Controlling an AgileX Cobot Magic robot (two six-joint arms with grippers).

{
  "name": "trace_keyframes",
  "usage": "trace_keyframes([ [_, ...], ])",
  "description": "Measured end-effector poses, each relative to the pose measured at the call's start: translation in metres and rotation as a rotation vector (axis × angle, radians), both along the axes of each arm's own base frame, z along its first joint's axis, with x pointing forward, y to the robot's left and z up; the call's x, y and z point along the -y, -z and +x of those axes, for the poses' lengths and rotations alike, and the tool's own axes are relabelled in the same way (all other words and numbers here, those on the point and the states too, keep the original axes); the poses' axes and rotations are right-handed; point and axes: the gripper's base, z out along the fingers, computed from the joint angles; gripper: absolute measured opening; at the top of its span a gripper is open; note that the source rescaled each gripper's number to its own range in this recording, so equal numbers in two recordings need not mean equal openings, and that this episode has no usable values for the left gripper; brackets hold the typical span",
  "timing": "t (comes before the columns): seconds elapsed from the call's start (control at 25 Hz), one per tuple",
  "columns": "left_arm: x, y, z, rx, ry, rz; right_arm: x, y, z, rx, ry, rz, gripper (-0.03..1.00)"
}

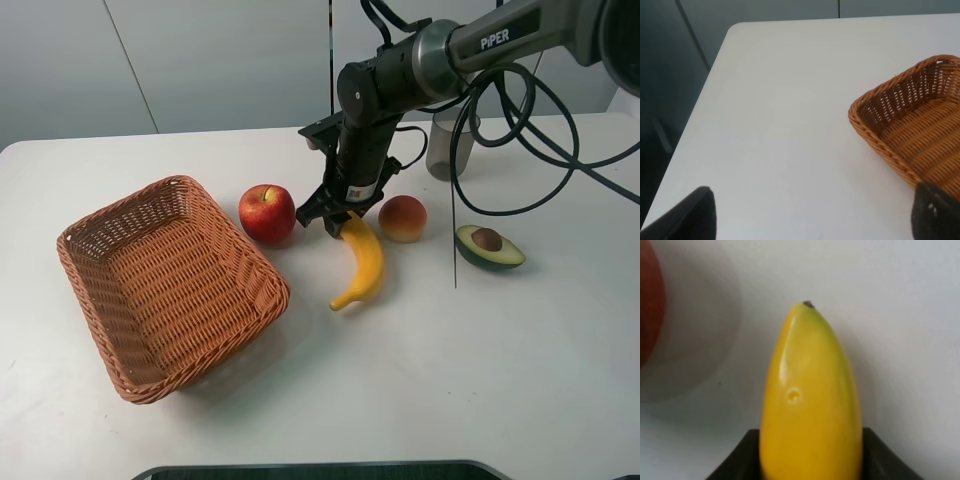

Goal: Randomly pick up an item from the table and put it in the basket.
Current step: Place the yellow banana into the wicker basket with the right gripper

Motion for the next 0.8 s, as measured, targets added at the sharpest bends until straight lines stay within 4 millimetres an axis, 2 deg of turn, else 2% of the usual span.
trace_keyframes([
  [0.48, 0.0, 0.0, 0.0, 0.0, 0.0, 0.0, -0.001, -0.002, 0.002, 0.008, 0.0, 0.005, 0.03],
  [0.6, 0.0, 0.0, 0.0, 0.0, 0.0, 0.0, -0.001, -0.02, 0.002, 0.02, -0.001, 0.015, 0.03],
  [0.8, 0.0, 0.0, 0.0, 0.0, -0.001, -0.002, 0.0, -0.073, -0.001, 0.054, -0.004, 0.04, 0.03],
])
